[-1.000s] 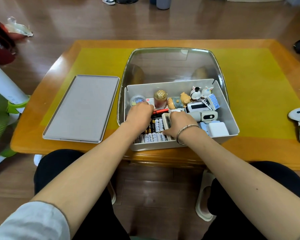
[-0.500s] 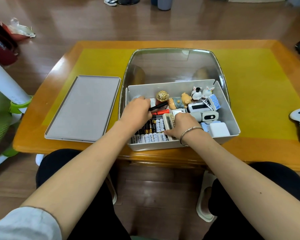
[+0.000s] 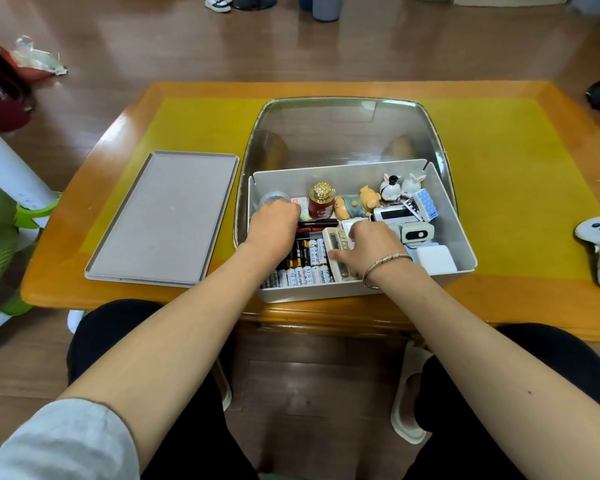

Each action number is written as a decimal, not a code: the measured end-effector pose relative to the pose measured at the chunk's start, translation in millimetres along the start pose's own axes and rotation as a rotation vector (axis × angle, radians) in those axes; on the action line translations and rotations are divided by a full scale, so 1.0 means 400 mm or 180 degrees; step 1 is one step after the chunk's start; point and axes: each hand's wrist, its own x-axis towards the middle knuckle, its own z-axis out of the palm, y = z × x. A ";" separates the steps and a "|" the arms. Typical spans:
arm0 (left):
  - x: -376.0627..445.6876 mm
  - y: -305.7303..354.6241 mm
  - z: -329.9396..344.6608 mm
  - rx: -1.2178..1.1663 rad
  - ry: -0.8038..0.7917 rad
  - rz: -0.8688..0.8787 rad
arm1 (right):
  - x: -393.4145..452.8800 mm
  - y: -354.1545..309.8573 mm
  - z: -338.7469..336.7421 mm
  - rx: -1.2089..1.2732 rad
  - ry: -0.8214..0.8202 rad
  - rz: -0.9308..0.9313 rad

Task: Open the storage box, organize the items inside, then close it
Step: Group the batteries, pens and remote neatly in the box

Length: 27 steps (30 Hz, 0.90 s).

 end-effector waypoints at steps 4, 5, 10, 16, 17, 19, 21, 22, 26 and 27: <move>0.006 0.004 0.001 -0.0072 0.0025 -0.0090 | -0.003 0.014 -0.012 0.0059 0.0128 0.0057; 0.006 0.004 0.003 -0.0089 0.0040 -0.0111 | -0.004 0.017 -0.015 0.0074 0.0126 0.0081; 0.012 0.001 0.004 -0.0028 0.0076 -0.0194 | -0.007 0.021 -0.025 0.0168 0.0127 0.0110; 0.007 -0.004 0.006 -0.0202 0.0121 -0.0123 | -0.002 0.036 -0.043 0.0130 0.0194 0.0143; 0.005 -0.003 0.003 -0.0286 0.0162 -0.0117 | -0.004 0.043 -0.047 0.0108 0.0199 0.0168; -0.002 0.004 -0.005 -0.0531 0.0255 -0.0144 | -0.008 0.058 -0.057 0.0067 0.0196 0.0237; -0.016 0.022 -0.014 -0.0828 0.0314 -0.0110 | -0.013 0.074 -0.067 0.0026 0.0093 0.0304; -0.025 0.035 -0.016 -0.0949 0.0308 -0.0029 | -0.015 0.081 -0.070 0.0009 -0.0015 0.0314; -0.057 0.085 -0.009 -0.1210 -0.0014 0.0193 | -0.024 0.088 -0.069 -0.0095 -0.0560 0.0274; -0.059 0.089 -0.005 -0.1218 -0.0122 0.0179 | -0.026 0.087 -0.066 -0.0124 -0.0654 0.0256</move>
